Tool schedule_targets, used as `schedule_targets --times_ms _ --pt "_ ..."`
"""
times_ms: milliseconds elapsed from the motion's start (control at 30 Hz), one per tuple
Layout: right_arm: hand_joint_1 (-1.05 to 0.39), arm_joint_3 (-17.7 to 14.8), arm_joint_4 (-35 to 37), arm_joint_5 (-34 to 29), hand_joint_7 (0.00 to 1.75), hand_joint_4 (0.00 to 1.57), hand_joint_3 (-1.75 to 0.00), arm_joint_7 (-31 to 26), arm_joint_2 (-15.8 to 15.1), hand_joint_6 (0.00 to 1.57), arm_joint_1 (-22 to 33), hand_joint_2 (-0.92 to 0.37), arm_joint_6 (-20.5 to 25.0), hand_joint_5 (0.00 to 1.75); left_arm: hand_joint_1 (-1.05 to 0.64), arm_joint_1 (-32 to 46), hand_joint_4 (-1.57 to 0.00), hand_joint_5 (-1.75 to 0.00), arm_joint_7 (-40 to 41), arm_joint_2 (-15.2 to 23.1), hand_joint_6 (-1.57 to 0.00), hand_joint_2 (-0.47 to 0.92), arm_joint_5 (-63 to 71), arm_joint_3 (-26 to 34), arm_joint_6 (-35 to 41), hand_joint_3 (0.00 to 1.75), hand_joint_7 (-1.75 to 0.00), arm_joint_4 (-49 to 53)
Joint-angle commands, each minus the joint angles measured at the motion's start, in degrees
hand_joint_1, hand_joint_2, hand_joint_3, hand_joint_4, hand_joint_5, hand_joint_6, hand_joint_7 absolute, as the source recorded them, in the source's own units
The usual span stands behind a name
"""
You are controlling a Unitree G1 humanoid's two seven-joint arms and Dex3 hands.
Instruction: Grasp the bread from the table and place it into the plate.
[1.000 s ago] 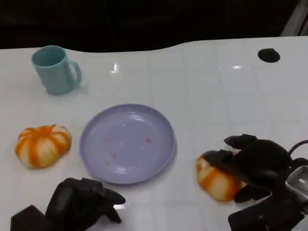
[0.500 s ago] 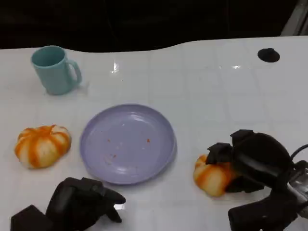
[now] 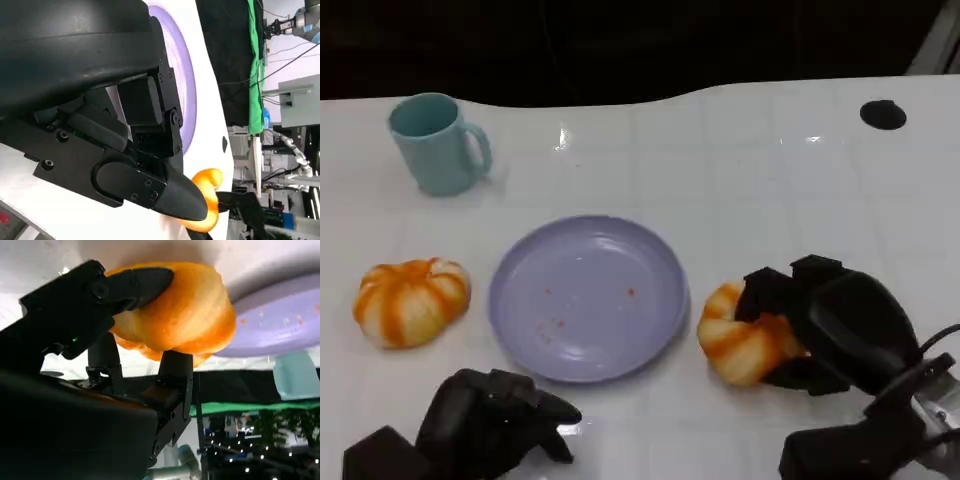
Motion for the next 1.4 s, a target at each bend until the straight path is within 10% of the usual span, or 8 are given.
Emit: schedule_targets --times_ms 33,300,567,700,933,1100,1300,1400 --pt "-0.18 -2.1 -2.5 4.5 1.73 0.85 -0.90 1.0 1.3 0.64 -0.5 -0.59 -1.2 1.75 -1.05 0.4 -1.35 -0.94 1.1 0.7 -1.57 0.92 0.4 0.0 -0.3 0.08 -0.23 -0.1" --pt "-0.14 -1.5 -0.9 5.2 1.64 0.93 -1.20 1.0 5.2 0.76 -4.7 -0.31 -2.4 1.75 -1.05 0.4 -1.35 -0.94 1.0 0.8 -1.57 0.92 0.2 -0.1 0.1 0.07 -0.24 0.0" --pt "-0.07 -0.3 1.5 5.1 1.67 0.93 -1.21 2.4 9.4 0.75 -9.3 -0.29 -2.1 1.75 -1.05 0.1 -1.34 -0.93 1.2 0.7 -1.57 0.92 0.7 -0.4 -1.1 0.07 -0.24 0.9" --pt "-0.06 0.7 4.5 4.3 1.20 0.94 -1.13 1.4 11.7 0.97 -11.9 -0.33 -2.0 1.75 -1.05 -0.1 -1.34 -0.93 1.4 0.7 -1.57 0.92 1.0 -0.4 -1.6 0.07 -0.23 1.3" --pt "-0.05 2.7 14.4 4.1 1.46 0.91 -1.10 -1.5 16.5 0.85 -17.4 -0.36 -2.8 1.75 -1.05 -0.1 -1.35 -0.92 1.0 0.6 -1.57 0.92 0.7 -0.4 -1.3 0.06 -0.23 1.4" --pt "-0.10 4.0 25.0 4.5 1.32 0.87 -1.00 -4.3 20.1 0.85 -22.0 -0.44 -4.0 1.72 -1.05 -0.1 -1.36 -0.92 1.4 0.7 -1.57 0.92 0.9 -0.4 -1.0 0.06 -0.23 1.5" --pt "-0.24 5.7 28.4 3.4 0.24 0.70 -0.34 -0.4 20.7 0.78 -24.4 -0.78 -0.3 0.70 -1.05 -0.1 -1.36 -0.92 2.0 0.8 -1.57 0.92 1.5 -0.6 -1.0 0.06 -0.24 1.5" --pt "-0.39 6.9 27.0 3.2 0.03 0.40 -0.14 3.6 20.1 0.55 -24.4 -0.90 1.6 0.31 -1.05 -0.2 -1.36 -0.92 2.1 0.8 -1.57 0.92 1.4 -0.6 -1.0 0.06 -0.24 1.6"
